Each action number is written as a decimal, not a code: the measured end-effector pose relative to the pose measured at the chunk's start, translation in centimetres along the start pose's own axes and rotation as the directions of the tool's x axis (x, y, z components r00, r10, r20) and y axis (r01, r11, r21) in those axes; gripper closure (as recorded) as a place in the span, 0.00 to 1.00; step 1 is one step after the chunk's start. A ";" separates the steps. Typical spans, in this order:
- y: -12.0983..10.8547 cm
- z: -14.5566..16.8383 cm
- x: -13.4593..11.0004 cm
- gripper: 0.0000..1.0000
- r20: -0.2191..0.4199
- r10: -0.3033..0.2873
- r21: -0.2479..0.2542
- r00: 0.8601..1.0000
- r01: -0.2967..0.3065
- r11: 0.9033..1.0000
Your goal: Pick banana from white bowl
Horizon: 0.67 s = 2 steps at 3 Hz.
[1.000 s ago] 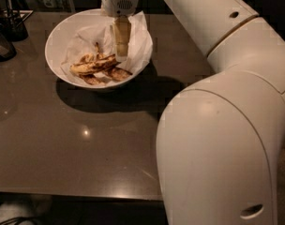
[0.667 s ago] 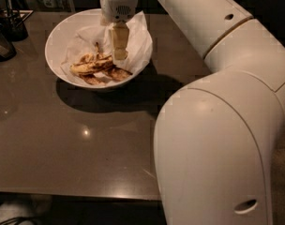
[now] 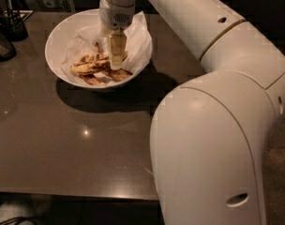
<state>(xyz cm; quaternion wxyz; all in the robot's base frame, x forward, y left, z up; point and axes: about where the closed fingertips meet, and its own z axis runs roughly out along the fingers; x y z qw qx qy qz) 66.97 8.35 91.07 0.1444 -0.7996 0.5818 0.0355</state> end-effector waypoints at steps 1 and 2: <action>0.2 0.6 -0.3 0.31 0.009 0.015 -0.011 1.000 -0.015 1.000; 0.6 1.3 -0.8 0.38 0.024 0.025 -0.026 0.999 -0.024 0.999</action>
Offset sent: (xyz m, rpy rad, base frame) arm -0.0237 0.0055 -0.0149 -0.0005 0.0917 -0.0121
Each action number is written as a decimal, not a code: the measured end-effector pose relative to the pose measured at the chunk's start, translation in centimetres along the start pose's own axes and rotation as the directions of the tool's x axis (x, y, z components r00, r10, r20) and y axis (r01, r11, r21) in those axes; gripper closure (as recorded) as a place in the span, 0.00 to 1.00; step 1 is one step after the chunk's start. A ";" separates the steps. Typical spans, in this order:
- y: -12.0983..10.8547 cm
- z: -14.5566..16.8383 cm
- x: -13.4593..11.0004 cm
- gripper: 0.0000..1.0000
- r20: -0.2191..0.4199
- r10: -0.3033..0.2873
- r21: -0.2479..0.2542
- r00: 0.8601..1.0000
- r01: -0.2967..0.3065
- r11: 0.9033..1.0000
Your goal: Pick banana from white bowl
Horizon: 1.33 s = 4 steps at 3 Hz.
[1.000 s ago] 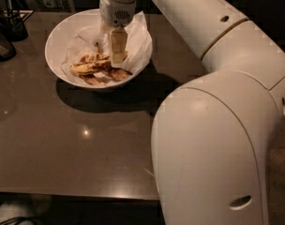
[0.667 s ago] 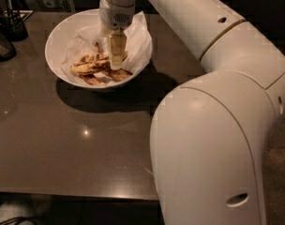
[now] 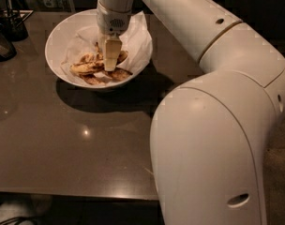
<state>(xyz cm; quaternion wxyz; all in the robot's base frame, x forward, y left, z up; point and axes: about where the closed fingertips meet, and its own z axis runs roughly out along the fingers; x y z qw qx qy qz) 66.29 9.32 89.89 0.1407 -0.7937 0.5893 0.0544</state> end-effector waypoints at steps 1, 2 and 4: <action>0.4 0.7 -0.6 0.37 0.016 0.010 -0.014 1.000 -0.010 1.000; 0.8 1.3 -1.2 0.37 0.028 0.020 -0.031 0.999 -0.019 0.999; 0.8 1.7 -1.5 0.36 0.028 0.025 -0.041 0.999 -0.024 0.999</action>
Offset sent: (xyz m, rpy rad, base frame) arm -0.0249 0.0110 -0.0135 0.0066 0.0877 -0.0057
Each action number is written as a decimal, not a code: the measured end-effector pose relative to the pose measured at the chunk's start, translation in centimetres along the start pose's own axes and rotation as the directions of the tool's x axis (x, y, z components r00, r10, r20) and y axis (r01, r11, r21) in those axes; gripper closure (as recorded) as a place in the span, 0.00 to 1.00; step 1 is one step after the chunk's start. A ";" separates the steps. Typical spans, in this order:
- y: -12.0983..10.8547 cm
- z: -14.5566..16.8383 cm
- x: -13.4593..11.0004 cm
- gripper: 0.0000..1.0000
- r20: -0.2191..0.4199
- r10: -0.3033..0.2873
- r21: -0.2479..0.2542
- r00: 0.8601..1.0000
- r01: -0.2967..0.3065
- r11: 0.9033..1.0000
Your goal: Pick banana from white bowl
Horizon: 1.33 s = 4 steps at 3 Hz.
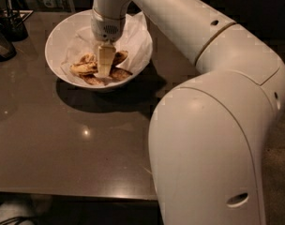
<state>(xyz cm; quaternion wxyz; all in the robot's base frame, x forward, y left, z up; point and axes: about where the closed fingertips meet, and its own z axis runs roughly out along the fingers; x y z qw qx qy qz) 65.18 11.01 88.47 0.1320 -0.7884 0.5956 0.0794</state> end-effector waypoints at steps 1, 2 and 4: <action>-0.3 -0.3 0.4 0.55 -0.009 -0.009 0.015 1.000 0.009 1.000; -0.6 -1.0 0.8 0.77 -0.033 -0.012 0.038 0.999 0.013 0.999; -0.7 -1.5 1.4 1.00 -0.049 -0.009 0.061 0.999 0.012 0.998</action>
Offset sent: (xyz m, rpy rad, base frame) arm 0.0061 -0.0246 0.0201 -0.0629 -0.0676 -0.0079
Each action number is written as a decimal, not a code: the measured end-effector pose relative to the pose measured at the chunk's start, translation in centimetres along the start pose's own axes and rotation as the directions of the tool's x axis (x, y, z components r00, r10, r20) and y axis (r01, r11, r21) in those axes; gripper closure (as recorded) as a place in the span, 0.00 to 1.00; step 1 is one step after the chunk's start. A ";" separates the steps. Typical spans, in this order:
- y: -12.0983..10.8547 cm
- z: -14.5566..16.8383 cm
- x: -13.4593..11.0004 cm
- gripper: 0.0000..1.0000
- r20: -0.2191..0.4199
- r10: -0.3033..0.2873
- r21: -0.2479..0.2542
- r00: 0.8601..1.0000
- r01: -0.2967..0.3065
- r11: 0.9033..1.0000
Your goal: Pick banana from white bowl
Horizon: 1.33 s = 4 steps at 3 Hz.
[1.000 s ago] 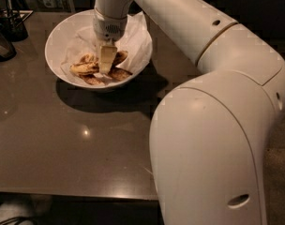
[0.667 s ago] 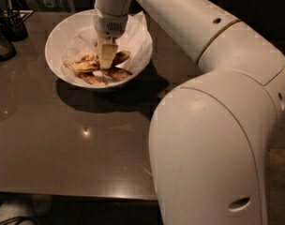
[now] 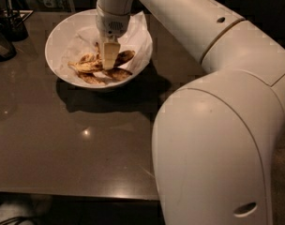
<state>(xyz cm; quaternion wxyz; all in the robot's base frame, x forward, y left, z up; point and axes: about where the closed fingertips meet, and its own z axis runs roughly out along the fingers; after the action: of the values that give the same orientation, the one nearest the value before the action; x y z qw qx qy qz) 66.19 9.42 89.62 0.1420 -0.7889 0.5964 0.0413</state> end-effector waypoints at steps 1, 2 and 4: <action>0.5 -2.0 -0.2 1.00 0.020 -0.011 0.071 1.000 0.010 0.997; 1.9 -5.0 -0.9 1.00 0.034 -0.043 0.166 0.999 0.037 0.985; 3.2 -7.1 -1.6 1.00 0.018 -0.074 0.220 0.997 0.069 0.973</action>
Offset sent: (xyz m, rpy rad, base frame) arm -0.0531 -0.0197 0.0871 0.1238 -0.2729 0.0150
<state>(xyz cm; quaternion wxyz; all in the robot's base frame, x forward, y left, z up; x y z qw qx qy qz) 61.92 8.17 96.20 0.2375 -0.7887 0.5667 -0.0196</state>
